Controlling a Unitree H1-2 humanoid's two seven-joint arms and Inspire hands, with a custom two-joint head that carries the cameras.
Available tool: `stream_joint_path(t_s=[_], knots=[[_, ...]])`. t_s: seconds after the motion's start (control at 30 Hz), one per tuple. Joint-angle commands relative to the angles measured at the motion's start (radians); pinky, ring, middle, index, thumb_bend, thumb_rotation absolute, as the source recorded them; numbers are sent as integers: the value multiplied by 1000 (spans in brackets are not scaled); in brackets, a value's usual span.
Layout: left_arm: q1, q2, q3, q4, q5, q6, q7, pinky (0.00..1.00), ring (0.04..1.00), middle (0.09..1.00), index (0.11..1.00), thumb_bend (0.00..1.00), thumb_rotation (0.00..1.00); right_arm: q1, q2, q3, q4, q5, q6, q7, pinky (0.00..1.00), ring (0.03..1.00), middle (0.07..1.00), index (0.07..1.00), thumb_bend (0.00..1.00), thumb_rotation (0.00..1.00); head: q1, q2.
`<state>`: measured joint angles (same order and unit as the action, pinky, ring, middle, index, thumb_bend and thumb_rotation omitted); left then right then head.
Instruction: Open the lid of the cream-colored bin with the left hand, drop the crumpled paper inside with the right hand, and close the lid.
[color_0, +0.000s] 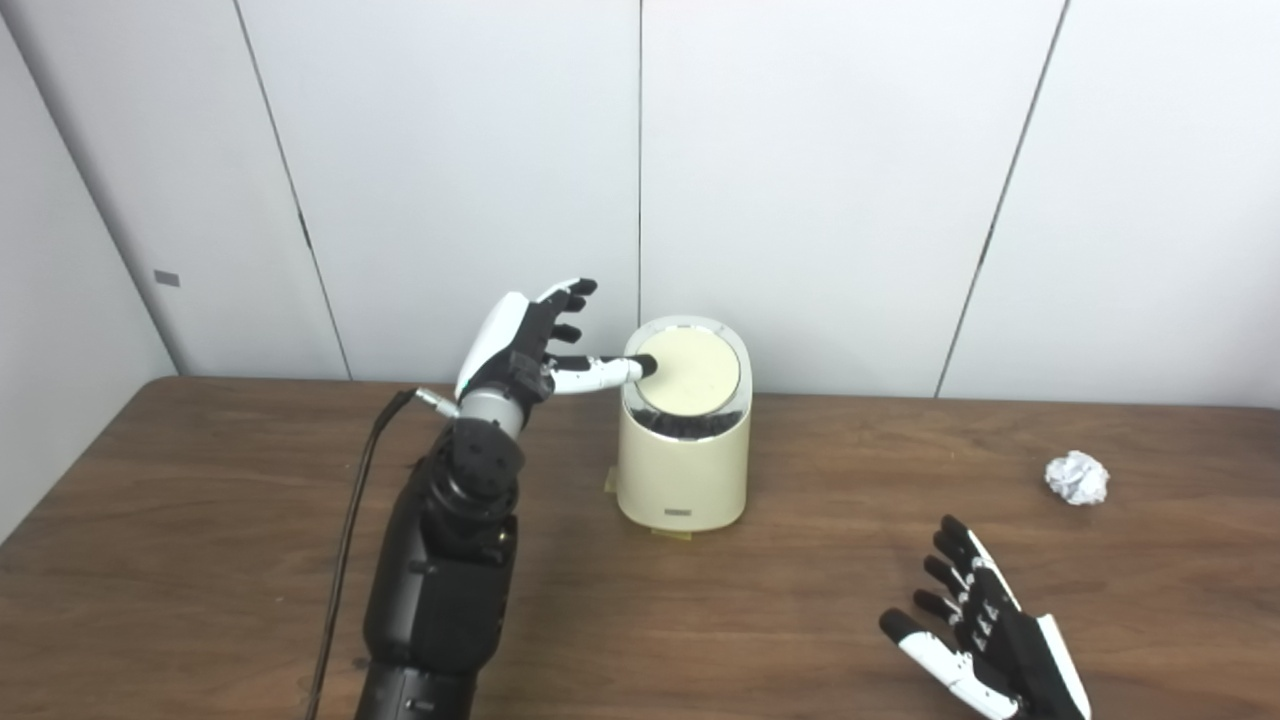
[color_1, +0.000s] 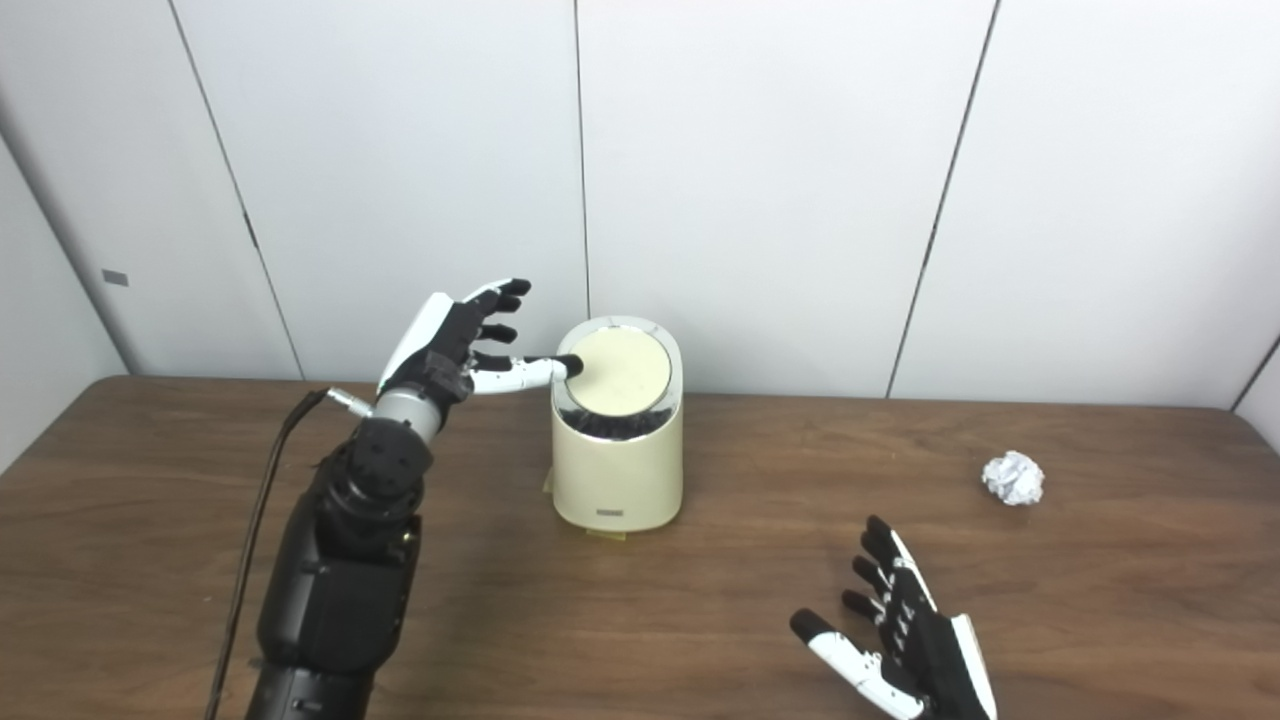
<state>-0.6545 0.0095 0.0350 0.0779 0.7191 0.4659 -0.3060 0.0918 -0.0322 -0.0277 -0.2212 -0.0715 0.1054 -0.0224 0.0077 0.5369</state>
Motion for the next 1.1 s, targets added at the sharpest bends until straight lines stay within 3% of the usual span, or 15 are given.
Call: stream_joint_path(t_s=[0.0,0.1,0.3,0.4,0.73,0.97,1.07], knots=[[-90,4,-23,19,10,4,45,614,812,895,926,818,285,-22,6,2,-29,1,-17,-3,826,918,941,923,841,435,0,1],[-124,-6,-17,60,-16,4,32,644,838,910,938,813,276,-20,6,6,-34,-4,-13,-6,827,919,940,923,849,446,2,4],[-168,-28,1,90,-24,4,-14,811,946,959,959,806,240,-19,9,8,-39,0,-12,-11,808,918,942,927,839,443,1,10],[-184,-35,-8,113,-17,4,-10,777,941,962,953,807,232,-18,10,9,-39,-4,-12,-14,816,919,940,924,840,444,-1,11],[-195,14,-138,139,3,3,32,644,826,904,908,859,166,-17,12,11,-63,-7,5,-14,799,917,941,929,837,440,1,27],[-188,52,-219,130,81,4,21,642,839,911,894,873,148,-14,14,9,-74,-4,9,-14,804,915,937,926,841,451,3,36],[-185,55,-230,122,110,4,20,688,870,920,892,885,109,-12,12,14,-82,-24,13,-18,807,911,934,923,846,470,3,41]])
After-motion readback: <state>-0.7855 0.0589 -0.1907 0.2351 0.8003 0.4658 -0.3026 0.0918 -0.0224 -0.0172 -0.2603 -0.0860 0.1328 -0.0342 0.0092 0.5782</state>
